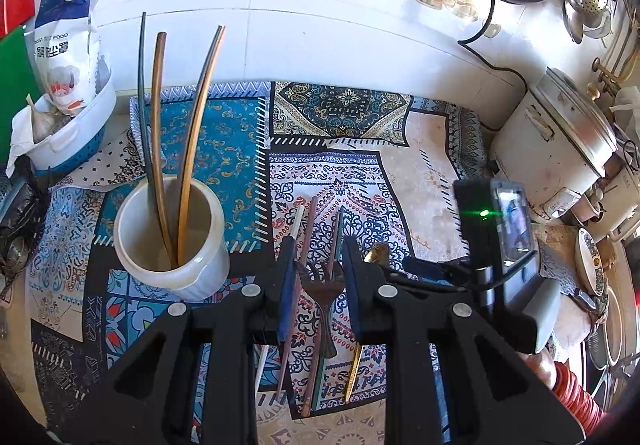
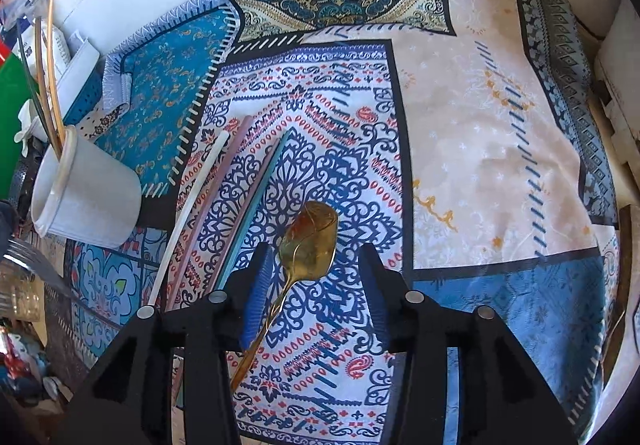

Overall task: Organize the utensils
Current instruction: 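Lift the gold spoon with the right tool while the left tool lifts the fork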

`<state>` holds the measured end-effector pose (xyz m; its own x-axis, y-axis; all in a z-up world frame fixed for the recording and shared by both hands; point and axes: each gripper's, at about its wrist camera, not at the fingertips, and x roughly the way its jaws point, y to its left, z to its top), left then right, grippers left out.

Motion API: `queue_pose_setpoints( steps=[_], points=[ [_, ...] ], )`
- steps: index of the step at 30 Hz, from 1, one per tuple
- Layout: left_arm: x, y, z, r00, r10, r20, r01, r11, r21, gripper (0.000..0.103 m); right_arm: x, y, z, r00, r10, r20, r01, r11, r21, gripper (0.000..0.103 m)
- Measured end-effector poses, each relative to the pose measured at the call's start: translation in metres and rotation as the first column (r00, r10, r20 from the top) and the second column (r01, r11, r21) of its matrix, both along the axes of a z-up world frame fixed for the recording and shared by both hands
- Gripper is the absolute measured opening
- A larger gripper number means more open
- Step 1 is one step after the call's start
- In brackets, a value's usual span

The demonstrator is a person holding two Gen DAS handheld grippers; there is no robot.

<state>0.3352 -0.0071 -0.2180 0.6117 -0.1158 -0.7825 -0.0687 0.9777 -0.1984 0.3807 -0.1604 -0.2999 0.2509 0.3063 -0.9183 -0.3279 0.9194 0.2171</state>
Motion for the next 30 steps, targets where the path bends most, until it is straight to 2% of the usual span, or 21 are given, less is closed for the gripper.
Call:
queue_pose_setpoints(
  steps=[3, 5, 8, 10, 11, 12, 18, 19, 20, 23, 30],
  points=[
    [-0.003, 0.002, 0.003, 1.000, 0.005, 0.010, -0.005, 1.000, 0.017, 0.022, 0.000, 0.013, -0.010, 1.000, 0.018, -0.011, -0.018, 0.999, -0.028, 0.043],
    [-0.005, 0.005, 0.004, 1.000, 0.006, 0.014, -0.006, 1.000, 0.024, 0.022, -0.004, 0.022, -0.009, 0.999, 0.022, 0.041, -0.019, 0.998, -0.055, 0.049],
    [-0.006, 0.009, 0.005, 1.000, 0.010, 0.016, -0.011, 1.000, 0.027, 0.022, -0.008, 0.034, -0.011, 0.994, 0.032, 0.109, -0.021, 0.994, -0.106, 0.048],
    [-0.006, 0.011, 0.006, 1.000, 0.014, 0.018, -0.015, 1.000, 0.024, 0.021, -0.009, 0.038, -0.012, 0.988, 0.038, 0.149, -0.018, 0.991, -0.133, 0.043],
    [-0.006, 0.013, 0.007, 1.000, 0.017, 0.020, -0.017, 1.000, 0.022, 0.021, -0.008, 0.037, -0.012, 0.988, 0.034, 0.153, -0.015, 0.992, -0.125, 0.035],
    [-0.006, 0.014, 0.007, 1.000, 0.018, 0.022, -0.018, 1.000, 0.020, 0.021, -0.006, 0.036, -0.012, 0.987, 0.029, 0.160, -0.009, 0.992, -0.125, 0.032],
    [-0.002, 0.014, 0.010, 0.999, 0.015, 0.029, -0.016, 1.000, 0.023, 0.021, 0.011, 0.032, -0.010, 0.993, 0.021, 0.115, -0.012, 0.997, -0.072, 0.027],
    [-0.001, 0.014, 0.010, 0.999, 0.016, 0.030, -0.017, 1.000, 0.022, 0.021, 0.012, 0.029, -0.008, 0.994, 0.014, 0.108, -0.008, 0.999, -0.052, 0.018],
    [0.000, 0.014, 0.011, 0.999, 0.016, 0.031, -0.017, 1.000, 0.022, 0.021, 0.011, 0.026, -0.004, 0.993, 0.007, 0.115, -0.003, 0.999, -0.039, 0.004],
    [0.003, 0.013, 0.012, 0.999, 0.014, 0.034, -0.015, 1.000, 0.020, 0.021, 0.014, 0.019, 0.005, 0.995, 0.001, 0.098, 0.000, 1.000, -0.005, 0.003],
    [0.005, 0.010, 0.014, 0.999, 0.009, 0.040, -0.010, 1.000, 0.021, 0.021, 0.006, 0.007, 0.008, 0.996, -0.001, 0.094, 0.001, 1.000, -0.010, 0.001]
  ],
)
